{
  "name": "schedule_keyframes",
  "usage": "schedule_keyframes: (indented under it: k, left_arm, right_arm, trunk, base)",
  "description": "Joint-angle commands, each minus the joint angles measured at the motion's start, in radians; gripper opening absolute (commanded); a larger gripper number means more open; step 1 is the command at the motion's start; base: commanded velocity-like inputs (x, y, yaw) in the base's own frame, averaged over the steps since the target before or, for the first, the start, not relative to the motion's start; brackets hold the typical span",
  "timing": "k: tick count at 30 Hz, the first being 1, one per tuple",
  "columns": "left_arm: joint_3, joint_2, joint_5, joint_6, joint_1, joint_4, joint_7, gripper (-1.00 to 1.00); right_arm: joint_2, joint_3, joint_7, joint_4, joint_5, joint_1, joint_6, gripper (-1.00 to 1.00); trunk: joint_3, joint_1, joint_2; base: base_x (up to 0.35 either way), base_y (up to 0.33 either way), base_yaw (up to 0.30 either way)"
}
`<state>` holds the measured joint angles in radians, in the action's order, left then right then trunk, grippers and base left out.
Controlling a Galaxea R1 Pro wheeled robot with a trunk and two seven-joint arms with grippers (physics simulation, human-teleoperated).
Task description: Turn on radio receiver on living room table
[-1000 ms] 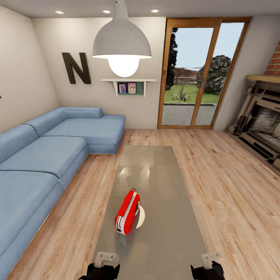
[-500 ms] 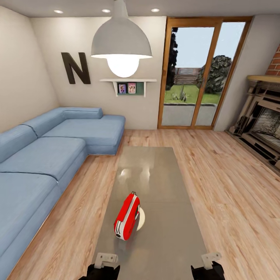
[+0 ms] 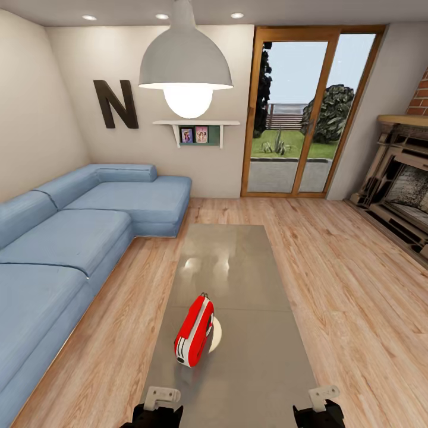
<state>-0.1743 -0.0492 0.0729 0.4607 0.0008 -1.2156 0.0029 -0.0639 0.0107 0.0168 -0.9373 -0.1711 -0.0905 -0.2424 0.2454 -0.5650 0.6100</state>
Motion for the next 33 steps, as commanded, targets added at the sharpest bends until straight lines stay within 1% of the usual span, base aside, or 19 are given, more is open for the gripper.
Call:
schedule_keyframes:
  k: [1,9,17,23,27,33]
  left_arm:
    - [0.000,0.000,0.001,0.001,0.000,0.000,0.000,1.00]
    - [0.001,0.000,0.003,0.007,0.000,0.000,-0.003,1.00]
    - [0.000,0.000,0.004,0.008,0.001,-0.001,-0.005,1.00]
    - [0.001,0.000,0.003,0.001,0.000,0.000,-0.003,1.00]
    - [0.002,0.002,0.004,0.003,0.000,0.001,-0.002,1.00]
    - [0.002,0.003,0.005,0.001,-0.001,0.001,-0.001,1.00]
  right_arm:
    - [0.000,0.000,0.000,0.000,0.000,0.000,0.000,1.00]
    - [-0.001,0.000,0.000,0.000,0.001,0.000,0.000,1.00]
    - [0.000,0.000,0.000,0.000,0.001,0.000,0.000,1.00]
    - [0.000,0.000,0.000,0.000,0.000,0.000,0.000,1.00]
    - [0.000,0.000,0.000,0.000,-0.003,0.000,0.000,1.00]
    - [0.000,-0.001,-0.001,0.000,-0.004,0.000,0.000,1.00]
  trunk:
    - [0.000,0.000,0.000]
    - [0.000,0.000,0.000]
    - [0.000,0.000,0.000]
    - [0.000,0.000,0.000]
    - [0.000,0.000,0.000]
    - [0.000,0.000,0.000]
  base:
    - [0.000,0.000,0.000]
    - [0.000,0.003,0.000]
    - [0.060,0.175,0.000]
    - [0.019,0.022,0.000]
    - [0.195,0.002,0.000]
    - [0.298,0.000,0.000]
